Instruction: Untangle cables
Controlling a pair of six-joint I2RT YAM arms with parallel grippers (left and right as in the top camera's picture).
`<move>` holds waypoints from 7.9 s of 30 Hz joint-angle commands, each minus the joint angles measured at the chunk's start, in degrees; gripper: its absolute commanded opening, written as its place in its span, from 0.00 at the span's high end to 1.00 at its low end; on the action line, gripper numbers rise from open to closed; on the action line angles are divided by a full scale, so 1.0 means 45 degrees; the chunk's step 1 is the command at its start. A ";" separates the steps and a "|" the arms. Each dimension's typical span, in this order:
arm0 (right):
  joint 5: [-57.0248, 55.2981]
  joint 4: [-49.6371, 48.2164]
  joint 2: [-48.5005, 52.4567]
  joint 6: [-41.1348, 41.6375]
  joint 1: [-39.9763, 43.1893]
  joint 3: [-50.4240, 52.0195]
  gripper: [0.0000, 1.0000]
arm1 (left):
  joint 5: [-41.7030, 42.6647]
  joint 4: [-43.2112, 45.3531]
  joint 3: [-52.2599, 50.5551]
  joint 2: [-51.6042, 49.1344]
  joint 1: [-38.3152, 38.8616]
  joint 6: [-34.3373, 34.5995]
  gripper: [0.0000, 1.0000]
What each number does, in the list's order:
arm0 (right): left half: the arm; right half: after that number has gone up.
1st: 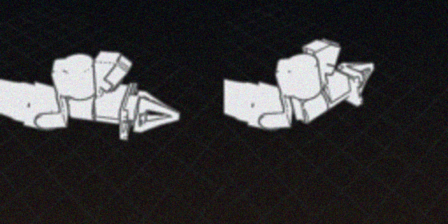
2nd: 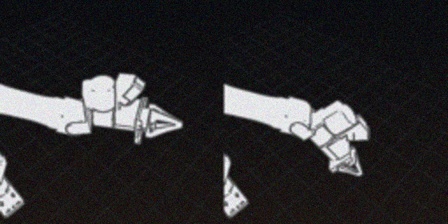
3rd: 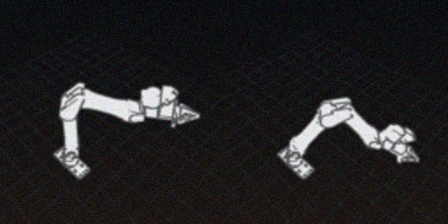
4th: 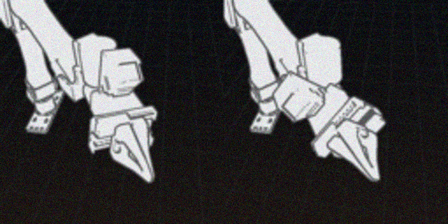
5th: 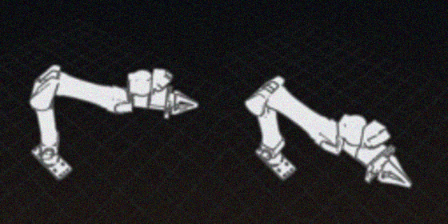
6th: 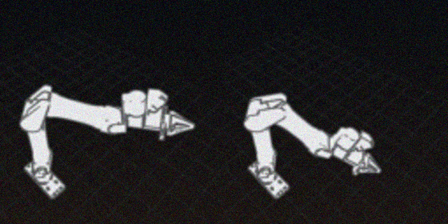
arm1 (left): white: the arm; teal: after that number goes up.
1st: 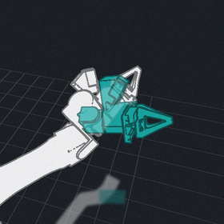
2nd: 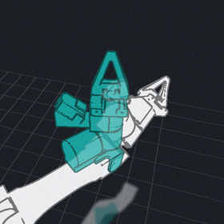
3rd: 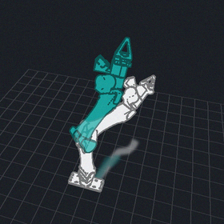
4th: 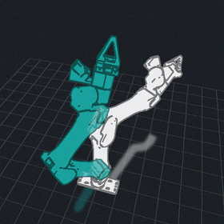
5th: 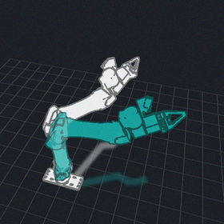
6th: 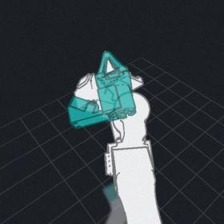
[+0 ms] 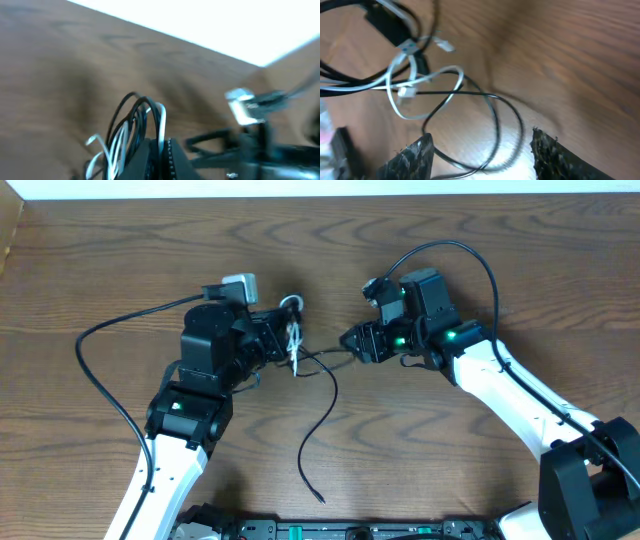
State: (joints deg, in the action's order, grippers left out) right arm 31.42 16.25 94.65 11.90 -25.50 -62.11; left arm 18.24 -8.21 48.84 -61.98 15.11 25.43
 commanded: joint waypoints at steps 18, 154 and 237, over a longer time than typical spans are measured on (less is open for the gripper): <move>-0.8233 0.0539 -0.0126 0.3555 -0.1637 -0.0121 0.99 | 0.5299 0.3041 0.0126 0.0141 0.0015 0.2113 0.92; -0.7164 0.4192 0.0758 0.2691 0.1355 -0.0087 0.43 | 0.5328 -0.2769 0.2511 -0.3041 -0.5532 -0.0544 0.93; -0.3954 0.2268 0.0753 -0.0505 0.0427 -0.0102 0.28 | 0.1321 -0.3978 0.2671 -0.8262 0.0661 0.1020 0.63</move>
State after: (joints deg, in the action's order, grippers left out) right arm 15.09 26.28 97.89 8.80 -23.49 -62.19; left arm 26.57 -28.03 60.62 -94.74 18.11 26.48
